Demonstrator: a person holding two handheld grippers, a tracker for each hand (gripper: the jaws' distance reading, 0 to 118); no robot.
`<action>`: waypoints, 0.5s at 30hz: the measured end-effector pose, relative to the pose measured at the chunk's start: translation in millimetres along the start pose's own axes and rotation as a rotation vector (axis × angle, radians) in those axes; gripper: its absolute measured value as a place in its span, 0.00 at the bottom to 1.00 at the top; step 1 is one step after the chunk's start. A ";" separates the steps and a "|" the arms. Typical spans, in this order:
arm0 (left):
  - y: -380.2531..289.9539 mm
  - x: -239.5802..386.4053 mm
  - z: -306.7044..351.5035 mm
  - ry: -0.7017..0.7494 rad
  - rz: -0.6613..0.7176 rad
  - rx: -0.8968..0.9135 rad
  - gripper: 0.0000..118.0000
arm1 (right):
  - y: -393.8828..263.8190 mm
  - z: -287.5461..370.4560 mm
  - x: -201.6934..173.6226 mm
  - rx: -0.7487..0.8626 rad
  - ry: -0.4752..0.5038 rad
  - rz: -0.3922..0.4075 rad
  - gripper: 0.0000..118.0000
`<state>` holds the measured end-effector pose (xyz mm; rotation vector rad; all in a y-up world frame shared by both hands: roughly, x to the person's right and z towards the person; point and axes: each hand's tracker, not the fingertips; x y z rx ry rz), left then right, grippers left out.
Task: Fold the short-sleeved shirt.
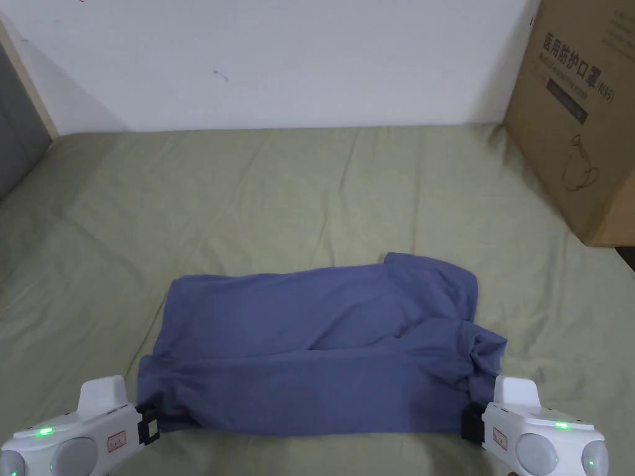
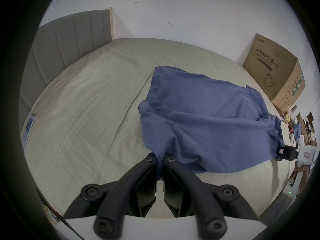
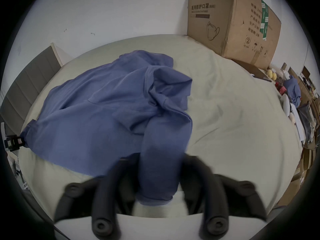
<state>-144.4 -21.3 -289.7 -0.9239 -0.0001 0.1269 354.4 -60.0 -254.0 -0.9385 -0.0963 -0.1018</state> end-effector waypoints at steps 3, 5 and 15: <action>-2.3 -0.4 5.4 0.002 0.000 0.004 0.02 | -1.4 11.4 1.7 0.027 -0.003 0.022 0.09; -2.8 -2.7 7.2 0.005 0.007 0.013 0.02 | -3.2 23.0 8.4 0.071 0.017 0.032 0.07; -15.6 -20.9 42.5 0.014 0.007 0.023 0.02 | -35.2 86.8 54.8 0.136 0.089 -0.073 0.06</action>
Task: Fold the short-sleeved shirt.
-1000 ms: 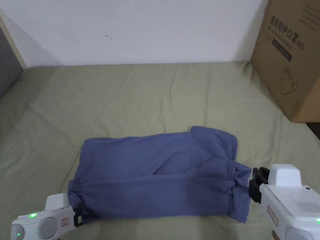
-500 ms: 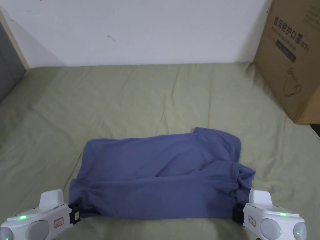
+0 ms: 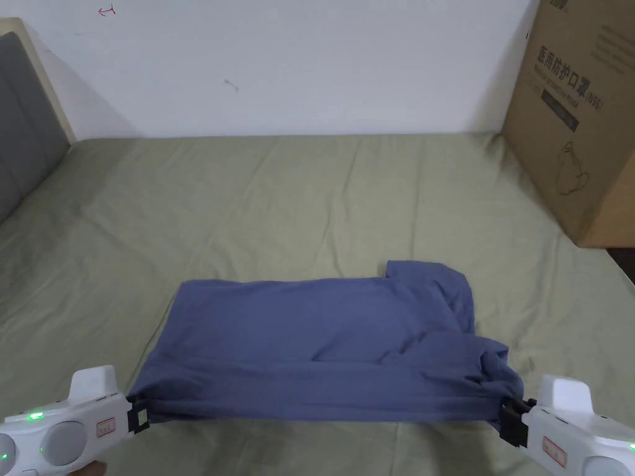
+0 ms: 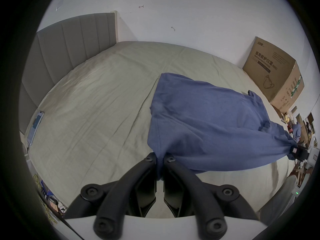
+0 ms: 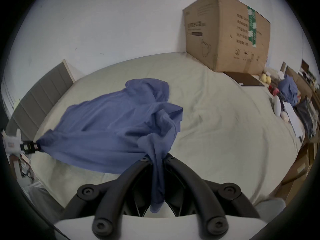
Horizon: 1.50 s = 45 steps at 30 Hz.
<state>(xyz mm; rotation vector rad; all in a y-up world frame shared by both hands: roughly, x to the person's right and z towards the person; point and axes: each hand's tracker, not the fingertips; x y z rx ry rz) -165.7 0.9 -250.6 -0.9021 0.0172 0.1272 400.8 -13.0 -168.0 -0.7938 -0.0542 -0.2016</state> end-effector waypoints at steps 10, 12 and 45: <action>-54.8 -19.4 -0.4 0.016 0.009 -0.089 0.02 | -59.7 4.5 25.2 -0.121 -0.035 -0.108 0.06; -60.5 -19.6 -8.8 0.027 0.002 -0.119 0.02 | -67.5 -6.5 28.6 -0.163 -0.052 -0.120 0.06; 32.4 106.4 163.4 -0.032 -0.180 0.725 0.00 | 78.1 167.4 -117.5 0.664 -0.066 0.176 0.03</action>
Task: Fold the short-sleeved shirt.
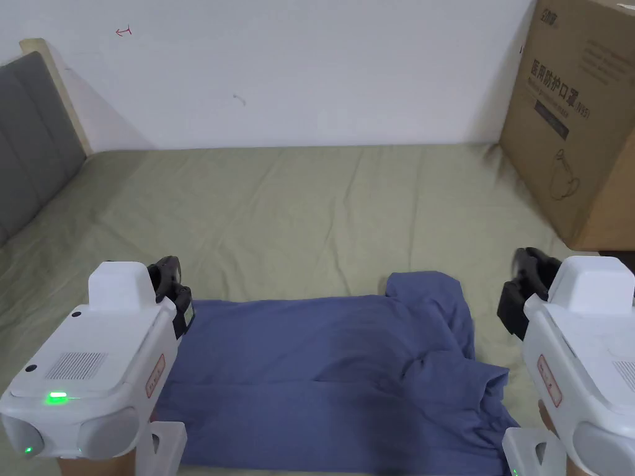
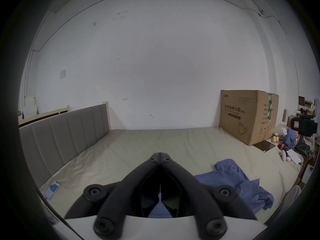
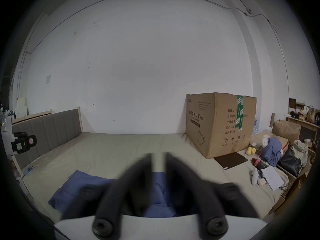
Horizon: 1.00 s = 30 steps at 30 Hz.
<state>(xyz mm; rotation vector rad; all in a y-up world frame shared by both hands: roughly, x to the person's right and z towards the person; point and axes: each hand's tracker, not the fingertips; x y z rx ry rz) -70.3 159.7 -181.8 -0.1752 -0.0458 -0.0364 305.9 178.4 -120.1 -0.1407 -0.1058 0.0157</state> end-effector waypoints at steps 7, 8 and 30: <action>-7.7 -5.2 -26.5 -0.040 0.029 -0.058 0.00 | 0.5 -17.9 -3.3 -0.017 0.010 -0.002 0.00; -9.1 -6.8 -35.6 -0.040 0.027 -0.083 0.00 | 1.0 -21.8 -4.4 -0.021 0.013 -0.004 0.00; -110.3 -85.8 -322.9 -0.001 0.208 -0.753 0.49 | -54.4 -172.2 5.1 -0.248 0.033 -0.030 0.00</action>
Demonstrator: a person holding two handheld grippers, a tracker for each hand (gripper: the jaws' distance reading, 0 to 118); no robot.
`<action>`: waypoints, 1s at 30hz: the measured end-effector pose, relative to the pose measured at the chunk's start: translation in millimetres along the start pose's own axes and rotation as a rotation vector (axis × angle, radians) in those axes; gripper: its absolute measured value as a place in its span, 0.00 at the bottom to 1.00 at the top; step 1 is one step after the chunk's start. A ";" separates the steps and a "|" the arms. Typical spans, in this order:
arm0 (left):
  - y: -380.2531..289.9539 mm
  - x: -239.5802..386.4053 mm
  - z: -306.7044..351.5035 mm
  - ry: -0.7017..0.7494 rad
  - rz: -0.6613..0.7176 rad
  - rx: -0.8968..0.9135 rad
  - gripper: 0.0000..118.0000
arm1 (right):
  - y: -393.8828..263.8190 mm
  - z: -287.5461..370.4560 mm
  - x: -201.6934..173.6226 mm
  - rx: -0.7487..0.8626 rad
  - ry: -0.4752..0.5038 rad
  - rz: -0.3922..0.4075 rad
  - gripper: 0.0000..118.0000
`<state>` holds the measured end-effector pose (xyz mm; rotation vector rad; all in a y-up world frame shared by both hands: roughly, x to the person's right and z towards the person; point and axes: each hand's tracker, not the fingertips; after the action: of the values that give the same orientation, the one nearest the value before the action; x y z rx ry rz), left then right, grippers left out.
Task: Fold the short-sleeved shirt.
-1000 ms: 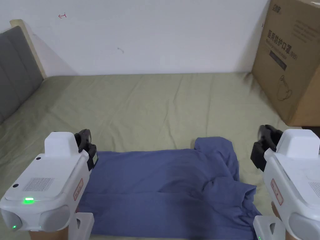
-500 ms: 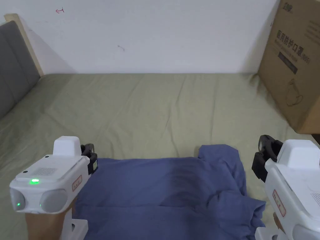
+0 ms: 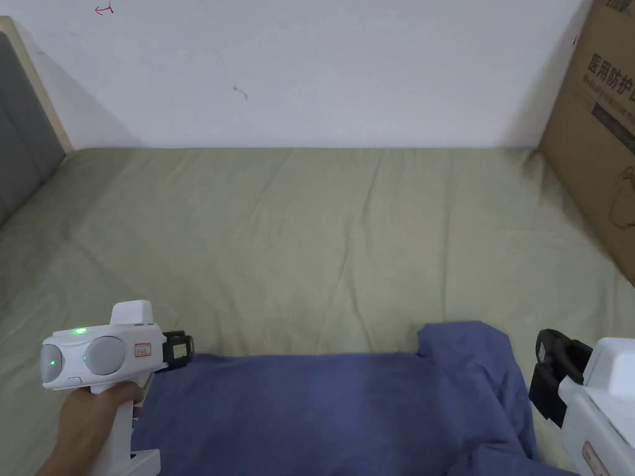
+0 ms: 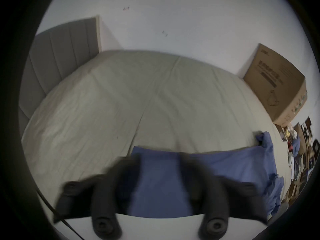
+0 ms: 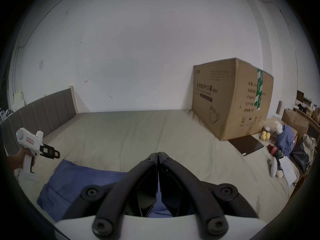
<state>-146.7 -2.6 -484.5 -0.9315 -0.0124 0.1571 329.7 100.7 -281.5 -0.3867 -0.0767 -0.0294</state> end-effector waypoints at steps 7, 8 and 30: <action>3.6 -4.3 -61.4 0.112 -0.064 -0.115 0.89 | -8.2 -28.8 -1.5 -0.044 0.002 0.015 0.00; 2.7 -2.3 -67.4 0.115 -0.074 -0.124 0.82 | -9.6 -31.6 -1.6 -0.049 0.001 0.017 0.00; 2.8 2.2 13.9 -0.064 -0.153 0.091 0.01 | -67.2 -239.9 72.6 -0.540 -0.089 0.072 0.83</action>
<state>-146.0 10.5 -478.6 -0.8313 -0.1343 0.0447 415.7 -53.2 -471.9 -0.9301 -0.1437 0.0395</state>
